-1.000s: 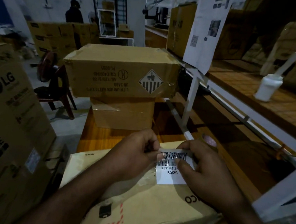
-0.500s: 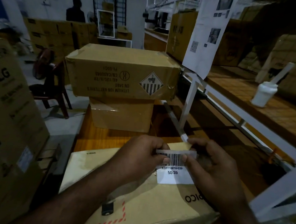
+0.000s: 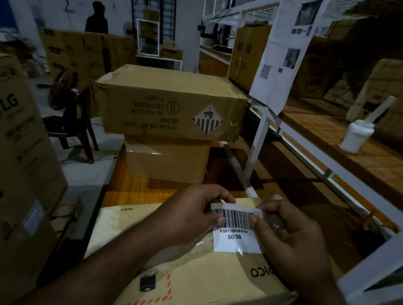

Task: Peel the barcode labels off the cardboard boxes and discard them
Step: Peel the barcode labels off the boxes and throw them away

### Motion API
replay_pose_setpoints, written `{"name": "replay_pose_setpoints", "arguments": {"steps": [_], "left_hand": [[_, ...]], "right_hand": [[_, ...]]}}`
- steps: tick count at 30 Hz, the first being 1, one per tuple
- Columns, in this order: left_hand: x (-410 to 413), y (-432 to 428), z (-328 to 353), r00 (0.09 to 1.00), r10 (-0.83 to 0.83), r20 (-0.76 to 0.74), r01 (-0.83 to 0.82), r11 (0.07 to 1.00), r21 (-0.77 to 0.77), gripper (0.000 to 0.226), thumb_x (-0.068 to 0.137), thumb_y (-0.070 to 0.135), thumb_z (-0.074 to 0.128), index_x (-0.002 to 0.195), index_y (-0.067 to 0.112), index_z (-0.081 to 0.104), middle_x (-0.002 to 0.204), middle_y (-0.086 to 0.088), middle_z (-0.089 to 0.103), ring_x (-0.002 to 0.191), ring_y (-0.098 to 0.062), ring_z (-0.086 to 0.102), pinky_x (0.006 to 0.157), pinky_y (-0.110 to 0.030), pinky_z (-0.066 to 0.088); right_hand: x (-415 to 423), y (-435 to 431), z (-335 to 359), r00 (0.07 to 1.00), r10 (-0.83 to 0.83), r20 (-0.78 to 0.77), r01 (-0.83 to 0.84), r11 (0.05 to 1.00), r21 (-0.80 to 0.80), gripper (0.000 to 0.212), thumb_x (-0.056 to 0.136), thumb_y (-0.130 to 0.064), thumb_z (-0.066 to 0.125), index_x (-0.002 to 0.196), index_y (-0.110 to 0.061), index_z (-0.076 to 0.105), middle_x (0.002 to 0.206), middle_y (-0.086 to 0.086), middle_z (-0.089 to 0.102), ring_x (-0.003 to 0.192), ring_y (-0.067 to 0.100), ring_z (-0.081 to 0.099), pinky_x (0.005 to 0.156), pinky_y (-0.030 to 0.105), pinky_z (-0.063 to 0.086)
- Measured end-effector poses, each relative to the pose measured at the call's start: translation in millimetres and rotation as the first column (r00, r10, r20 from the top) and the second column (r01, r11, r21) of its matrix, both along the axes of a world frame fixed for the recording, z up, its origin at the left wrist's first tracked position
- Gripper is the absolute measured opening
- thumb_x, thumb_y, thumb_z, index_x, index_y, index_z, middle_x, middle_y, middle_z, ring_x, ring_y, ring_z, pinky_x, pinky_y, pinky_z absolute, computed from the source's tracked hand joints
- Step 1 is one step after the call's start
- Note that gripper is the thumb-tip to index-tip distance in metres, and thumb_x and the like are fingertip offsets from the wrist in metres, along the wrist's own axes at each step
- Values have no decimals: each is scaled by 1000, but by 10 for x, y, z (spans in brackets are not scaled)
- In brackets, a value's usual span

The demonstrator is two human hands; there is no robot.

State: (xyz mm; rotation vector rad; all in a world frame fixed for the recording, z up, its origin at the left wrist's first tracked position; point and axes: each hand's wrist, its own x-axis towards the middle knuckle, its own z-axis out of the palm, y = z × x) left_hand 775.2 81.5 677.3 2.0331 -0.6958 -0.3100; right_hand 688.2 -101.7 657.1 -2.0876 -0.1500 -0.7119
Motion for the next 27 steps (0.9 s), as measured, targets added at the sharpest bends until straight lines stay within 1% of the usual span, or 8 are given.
{"name": "replay_pose_setpoints", "arguments": {"steps": [3,6,11,14,17,20,23,27], "left_hand": [[-85,-58,53,973,-41,229,-1,984,179,49,90,15,65,129,42,53,128,20,54,112,1,54,85,-21,55],[-147,-147,174,886,-189,424,52,948,314,56,89,14,64,134,43,47,135,24,45,124,1,36,98,-24,29],[-96,-172,254,959,-185,214,134,963,232,24,83,6,68,93,28,68,86,14,65,84,-1,62,71,-25,53],[-31,-76,205,993,-115,-8,115,993,-2,33,84,0,66,76,32,67,77,13,68,79,-2,66,67,-23,55],[3,49,208,981,-56,-186,24,985,-169,39,87,-11,56,80,26,68,76,6,70,76,-9,69,64,-24,54],[66,58,245,951,27,-308,-145,920,-365,37,87,-16,47,85,15,68,74,2,74,74,-15,70,60,-28,56],[212,22,229,887,154,-436,-388,761,-521,26,91,-10,48,92,9,66,93,-12,75,88,-27,71,79,-46,58],[277,20,60,906,282,-316,-409,778,-478,22,96,3,55,99,20,67,101,-4,76,100,-22,71,92,-48,56]], "right_hand": [[-21,20,1,992,33,124,-15,989,-144,14,85,-34,61,99,-31,61,89,-13,69,82,-1,69,56,21,57],[-29,27,2,978,83,192,-57,989,-136,29,86,-28,64,114,-27,60,97,-13,70,84,3,70,61,25,59],[-104,21,43,959,51,277,-47,999,-20,24,90,-36,58,110,-23,63,87,-16,69,65,4,68,49,25,55],[-116,19,34,973,0,229,-27,993,114,23,92,-40,52,102,-24,65,79,-15,70,63,8,68,46,31,56],[-95,4,34,982,-47,183,21,990,141,39,93,-56,45,94,-24,67,72,-7,69,61,13,67,48,38,55],[-59,29,38,981,-52,184,46,998,39,34,96,-43,46,86,-18,67,69,-3,65,61,15,64,49,43,52],[-92,62,106,988,-74,138,99,978,-181,26,93,-41,46,89,-25,67,75,-13,65,70,6,63,55,35,53],[-271,317,98,961,-206,-187,45,778,-626,74,87,-76,14,104,-34,72,106,-18,67,99,3,62,90,31,51]]}}
